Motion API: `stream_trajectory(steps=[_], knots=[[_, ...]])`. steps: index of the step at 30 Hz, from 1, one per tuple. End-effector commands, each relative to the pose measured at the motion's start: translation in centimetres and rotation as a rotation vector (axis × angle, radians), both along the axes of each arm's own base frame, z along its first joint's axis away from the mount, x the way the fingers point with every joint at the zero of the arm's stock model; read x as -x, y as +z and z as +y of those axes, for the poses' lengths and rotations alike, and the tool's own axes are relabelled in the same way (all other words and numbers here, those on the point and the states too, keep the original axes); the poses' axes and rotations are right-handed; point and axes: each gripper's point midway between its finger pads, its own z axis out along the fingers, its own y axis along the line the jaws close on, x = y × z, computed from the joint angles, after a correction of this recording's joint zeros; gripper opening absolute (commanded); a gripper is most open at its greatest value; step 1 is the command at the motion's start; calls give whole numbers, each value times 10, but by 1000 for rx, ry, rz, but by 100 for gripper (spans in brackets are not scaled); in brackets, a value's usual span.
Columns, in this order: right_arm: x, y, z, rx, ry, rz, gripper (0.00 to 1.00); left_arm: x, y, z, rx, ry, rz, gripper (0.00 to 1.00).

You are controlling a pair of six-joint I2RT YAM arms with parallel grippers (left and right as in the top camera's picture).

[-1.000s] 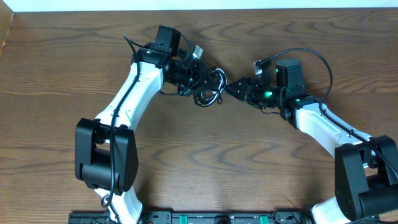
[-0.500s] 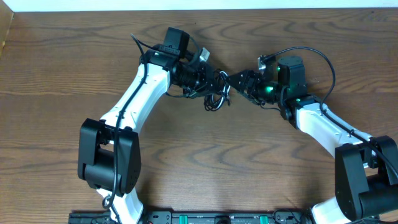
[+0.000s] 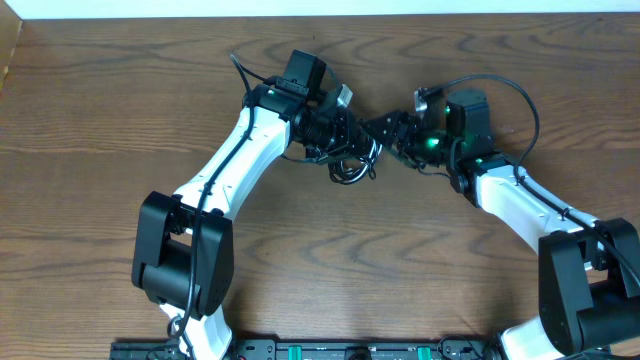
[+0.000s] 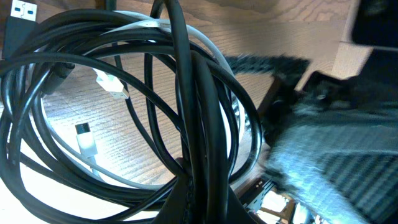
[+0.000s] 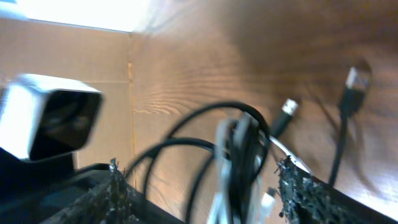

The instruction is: Untangle cables

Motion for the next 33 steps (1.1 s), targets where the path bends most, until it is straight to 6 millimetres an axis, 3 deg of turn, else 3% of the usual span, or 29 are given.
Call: stream_trajectory(steps=[1,4,7,8,10,12,13,22,30,33], knots=[[5,-9,0,50,-14,35,71,-3,8,-1,6,-7,-31,7],[9,-23,-3,123,-32,62,66,-3,8,-1,8,-8,-31,8],[13,-25,2,152,1,27,61,-3,8,-1,7,-8,-31,7],[13,-25,3,157,11,17,56,-3,8,-1,7,-8,-31,7],[13,-25,3,167,18,2,39,-3,8,-1,7,-8,-31,8],[12,-25,2,173,14,-2,17,-3,8,-1,6,-7,-31,8],[11,-26,1,177,10,-4,1,-3,8,0,4,-7,-33,7],[10,-26,1,196,22,-37,1,-9,0,9,-66,22,-56,7],[9,-26,-2,196,16,-35,1,-20,-30,55,-365,134,-88,7],[9,-26,-2,197,16,-36,1,-18,-36,61,-400,140,-82,8]])
